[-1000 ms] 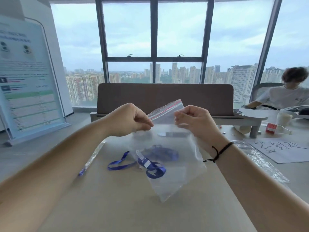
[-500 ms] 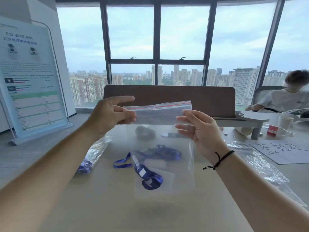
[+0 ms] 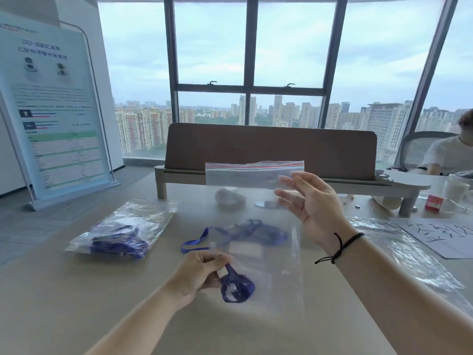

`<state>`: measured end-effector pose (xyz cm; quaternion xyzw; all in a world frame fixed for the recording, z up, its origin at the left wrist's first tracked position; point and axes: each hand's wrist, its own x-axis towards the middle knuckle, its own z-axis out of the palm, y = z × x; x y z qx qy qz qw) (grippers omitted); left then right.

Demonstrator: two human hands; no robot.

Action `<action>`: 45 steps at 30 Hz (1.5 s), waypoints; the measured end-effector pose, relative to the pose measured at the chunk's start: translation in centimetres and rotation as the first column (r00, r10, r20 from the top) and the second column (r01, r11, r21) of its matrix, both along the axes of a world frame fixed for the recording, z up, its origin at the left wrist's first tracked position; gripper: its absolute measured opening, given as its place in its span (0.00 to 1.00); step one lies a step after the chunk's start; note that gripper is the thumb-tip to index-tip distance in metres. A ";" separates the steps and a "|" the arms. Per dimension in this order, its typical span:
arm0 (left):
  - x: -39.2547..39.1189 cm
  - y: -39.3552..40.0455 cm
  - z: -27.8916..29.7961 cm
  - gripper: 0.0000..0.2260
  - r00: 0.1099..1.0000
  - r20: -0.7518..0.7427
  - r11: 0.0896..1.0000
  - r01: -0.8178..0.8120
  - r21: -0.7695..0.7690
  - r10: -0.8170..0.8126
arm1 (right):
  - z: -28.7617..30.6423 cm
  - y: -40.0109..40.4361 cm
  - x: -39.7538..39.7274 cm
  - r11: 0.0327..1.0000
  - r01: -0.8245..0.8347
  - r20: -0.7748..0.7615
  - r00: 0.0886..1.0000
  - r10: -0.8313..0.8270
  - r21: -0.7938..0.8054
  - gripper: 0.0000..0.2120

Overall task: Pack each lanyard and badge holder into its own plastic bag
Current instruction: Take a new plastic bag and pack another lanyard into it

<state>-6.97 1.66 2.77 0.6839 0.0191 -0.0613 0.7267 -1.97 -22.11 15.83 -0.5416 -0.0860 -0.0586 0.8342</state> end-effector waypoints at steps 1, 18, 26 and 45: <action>0.1 0.3 0.2 0.08 1.000 0.000 1.000 -0.016 0.011 0.016 | -0.6 -0.1 0.3 0.999 -0.011 -0.025 1.000 0.010 -0.037 0.06; 0.2 15.7 0.1 0.15 0.953 0.163 0.901 -0.294 0.318 0.254 | -8.9 15.4 5.4 0.897 -0.355 -0.275 0.919 0.283 -0.265 0.25; 3.3 25.9 4.0 0.24 0.790 0.463 0.704 -0.590 0.395 0.402 | -5.0 26.8 10.4 0.886 -0.390 -0.121 0.921 0.372 -0.248 0.34; 6.0 28.8 -0.3 0.20 0.931 0.306 0.247 -0.350 0.904 0.201 | -15.8 38.5 8.8 0.211 0.104 0.188 0.883 0.431 -0.972 0.22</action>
